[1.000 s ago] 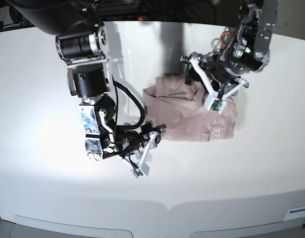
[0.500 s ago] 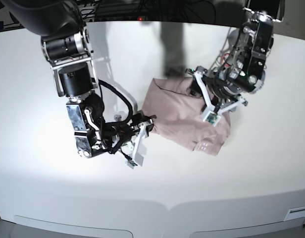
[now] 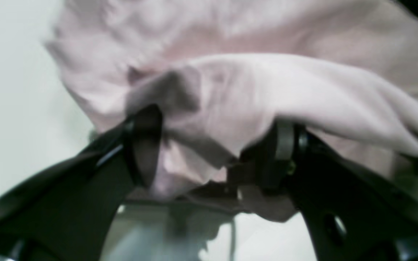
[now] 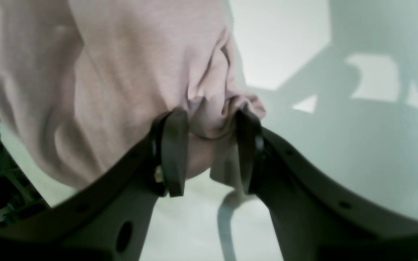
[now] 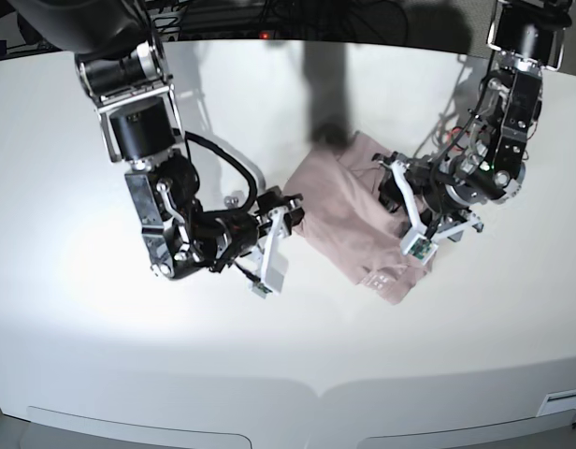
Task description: Fold the T-shirt properly
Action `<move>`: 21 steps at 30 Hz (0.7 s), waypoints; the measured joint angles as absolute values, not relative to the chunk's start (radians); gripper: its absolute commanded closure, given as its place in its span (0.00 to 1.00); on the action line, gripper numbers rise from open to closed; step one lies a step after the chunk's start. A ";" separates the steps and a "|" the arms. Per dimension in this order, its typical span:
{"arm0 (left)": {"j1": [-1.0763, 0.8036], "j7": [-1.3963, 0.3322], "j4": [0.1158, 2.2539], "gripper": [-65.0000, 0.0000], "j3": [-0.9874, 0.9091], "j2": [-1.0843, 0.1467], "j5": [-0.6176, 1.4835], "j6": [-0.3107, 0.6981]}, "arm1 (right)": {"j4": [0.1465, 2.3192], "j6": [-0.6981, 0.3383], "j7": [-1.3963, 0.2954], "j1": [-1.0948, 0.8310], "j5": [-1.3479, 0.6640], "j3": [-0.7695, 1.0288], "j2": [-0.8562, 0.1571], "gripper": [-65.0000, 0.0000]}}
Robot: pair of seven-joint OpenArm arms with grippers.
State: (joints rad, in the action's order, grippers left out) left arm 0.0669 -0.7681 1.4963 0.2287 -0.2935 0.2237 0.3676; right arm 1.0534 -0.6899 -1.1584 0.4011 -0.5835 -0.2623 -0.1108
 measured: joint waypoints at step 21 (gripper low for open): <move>0.268 -0.860 1.379 0.40 0.229 -0.291 0.266 0.381 | 1.516 -0.693 -1.178 0.080 -0.567 -0.229 -0.130 0.64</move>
State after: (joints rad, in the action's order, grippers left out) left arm 0.2676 -0.8600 1.3788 0.2291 -0.2913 0.2665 0.3813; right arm 1.5162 -0.6933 -1.1782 0.0803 -0.5674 -0.2295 -0.1303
